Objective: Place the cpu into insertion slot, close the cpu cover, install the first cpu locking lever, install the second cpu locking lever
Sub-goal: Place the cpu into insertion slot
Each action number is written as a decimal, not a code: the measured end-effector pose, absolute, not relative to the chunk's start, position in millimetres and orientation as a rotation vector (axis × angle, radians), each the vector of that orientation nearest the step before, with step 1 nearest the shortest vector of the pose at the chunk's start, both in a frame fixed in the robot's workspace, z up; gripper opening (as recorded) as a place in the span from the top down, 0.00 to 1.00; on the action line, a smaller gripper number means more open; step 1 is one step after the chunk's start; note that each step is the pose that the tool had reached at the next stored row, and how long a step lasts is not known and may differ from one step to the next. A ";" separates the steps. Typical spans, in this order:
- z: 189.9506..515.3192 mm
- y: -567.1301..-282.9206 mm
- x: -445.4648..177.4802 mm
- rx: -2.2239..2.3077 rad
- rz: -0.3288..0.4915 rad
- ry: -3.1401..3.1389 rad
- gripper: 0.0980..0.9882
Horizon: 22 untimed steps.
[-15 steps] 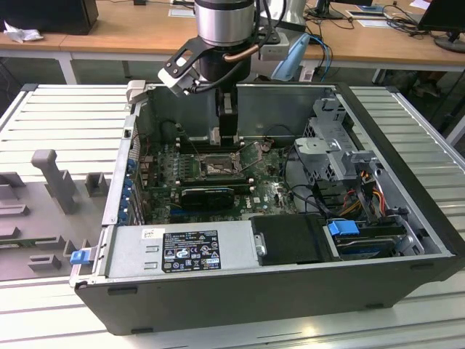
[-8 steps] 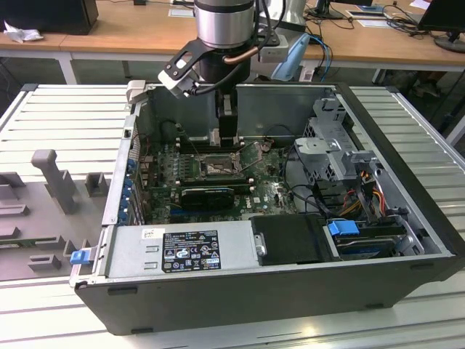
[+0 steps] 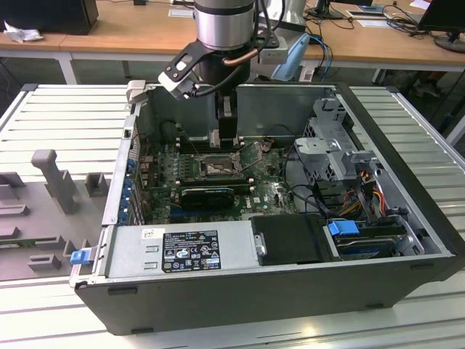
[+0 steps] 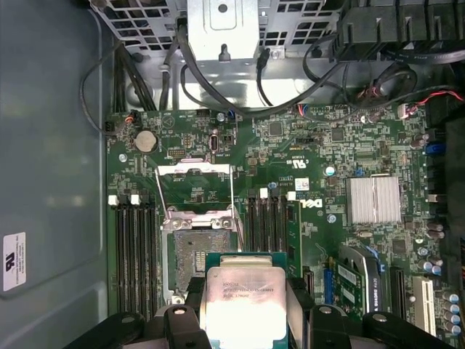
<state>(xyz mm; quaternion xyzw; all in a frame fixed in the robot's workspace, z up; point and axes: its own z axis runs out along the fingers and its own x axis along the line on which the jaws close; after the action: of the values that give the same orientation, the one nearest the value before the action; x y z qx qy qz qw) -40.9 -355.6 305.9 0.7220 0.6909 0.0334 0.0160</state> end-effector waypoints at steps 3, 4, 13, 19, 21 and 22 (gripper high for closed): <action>305.2 -355.6 -40.9 2.245 0.104 2.149 0.52; 304.9 -355.6 -40.9 2.245 0.104 2.149 0.52; 302.2 -355.6 -40.9 2.245 0.104 2.149 0.52; 296.4 -355.1 -41.4 2.246 0.104 2.148 0.52; 291.1 -354.3 -41.8 2.242 0.104 2.152 0.52; 289.1 -353.9 -42.0 2.233 0.104 2.162 0.52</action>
<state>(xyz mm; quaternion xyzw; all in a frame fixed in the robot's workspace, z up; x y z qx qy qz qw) -42.0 -353.9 289.1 0.7181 0.6950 0.0334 0.0159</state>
